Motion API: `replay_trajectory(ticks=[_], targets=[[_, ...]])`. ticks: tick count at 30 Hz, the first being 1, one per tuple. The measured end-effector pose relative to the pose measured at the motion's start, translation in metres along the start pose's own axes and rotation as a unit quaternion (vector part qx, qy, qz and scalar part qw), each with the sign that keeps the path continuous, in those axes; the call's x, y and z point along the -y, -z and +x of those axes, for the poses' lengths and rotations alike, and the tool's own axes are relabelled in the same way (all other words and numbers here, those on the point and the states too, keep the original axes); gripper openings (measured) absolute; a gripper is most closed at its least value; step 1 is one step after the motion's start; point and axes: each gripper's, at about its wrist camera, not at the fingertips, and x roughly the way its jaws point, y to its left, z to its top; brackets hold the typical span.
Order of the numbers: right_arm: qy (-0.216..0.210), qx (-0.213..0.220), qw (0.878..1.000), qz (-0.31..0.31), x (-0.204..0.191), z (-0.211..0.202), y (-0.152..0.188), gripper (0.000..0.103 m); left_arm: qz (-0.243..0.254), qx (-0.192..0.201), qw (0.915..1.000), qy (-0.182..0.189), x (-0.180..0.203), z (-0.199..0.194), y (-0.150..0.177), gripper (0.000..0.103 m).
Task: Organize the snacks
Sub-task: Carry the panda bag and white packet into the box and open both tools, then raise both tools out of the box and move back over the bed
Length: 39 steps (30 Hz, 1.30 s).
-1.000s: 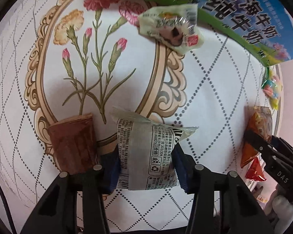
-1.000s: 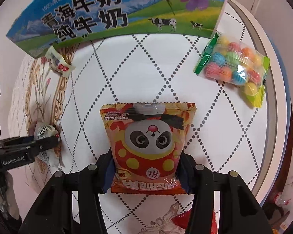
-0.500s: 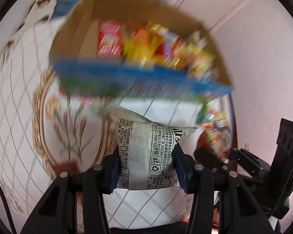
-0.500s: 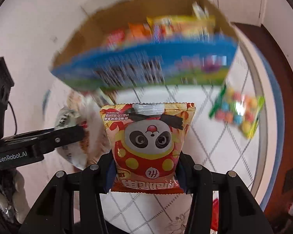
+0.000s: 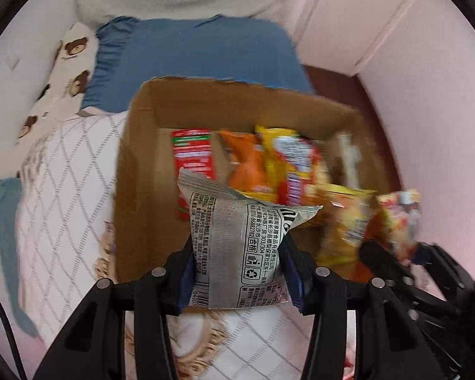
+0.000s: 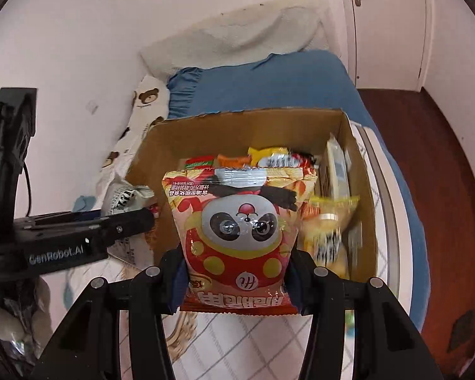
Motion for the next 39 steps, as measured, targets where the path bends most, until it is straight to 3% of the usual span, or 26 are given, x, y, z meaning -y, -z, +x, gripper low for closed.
replay_trajectory(ticks=[2,5,7,8,9,10,11,14,23,29,39], targets=[[0.008,-0.009,1.000,0.002,0.000,0.022,-0.004,0.053,-0.002,-0.016,0.9996,-0.022,-0.009,0.022,-0.007,0.046],[0.013,-0.028,1.000,0.008,0.007,0.043,0.001,0.054,-0.027,-0.049,0.9983,-0.015,-0.024,0.048,-0.007,0.046],[0.015,-0.046,0.999,0.016,0.011,0.061,0.006,0.069,-0.049,-0.056,0.9972,-0.004,-0.033,0.059,-0.005,0.049],[0.021,-0.050,0.998,0.015,0.012,0.067,0.007,0.086,-0.051,-0.052,0.9974,-0.005,-0.035,0.061,-0.003,0.060],[0.022,-0.050,0.998,0.016,0.014,0.072,0.007,0.090,-0.047,-0.044,0.9979,-0.009,-0.035,0.062,-0.001,0.068],[0.019,-0.047,0.998,0.022,0.017,0.074,0.007,0.091,-0.042,-0.038,0.9982,-0.018,-0.033,0.063,0.001,0.090],[0.021,-0.047,0.998,0.026,0.019,0.074,0.009,0.093,-0.037,-0.034,0.9984,-0.026,-0.032,0.063,0.003,0.103],[0.031,-0.057,0.997,0.033,0.027,0.076,0.010,0.099,-0.028,-0.028,0.9989,-0.025,-0.026,0.062,0.007,0.103],[0.079,-0.058,0.995,0.029,0.036,0.058,0.019,0.100,-0.017,0.014,0.9991,-0.036,-0.011,0.038,0.020,0.103],[0.092,-0.033,0.995,0.020,0.035,0.032,0.028,0.100,-0.016,0.077,0.9957,-0.048,-0.004,0.006,0.043,0.103],[0.106,0.037,0.994,-0.012,0.018,-0.034,0.048,0.100,-0.006,0.140,0.9887,-0.054,0.008,-0.045,0.085,0.103]])
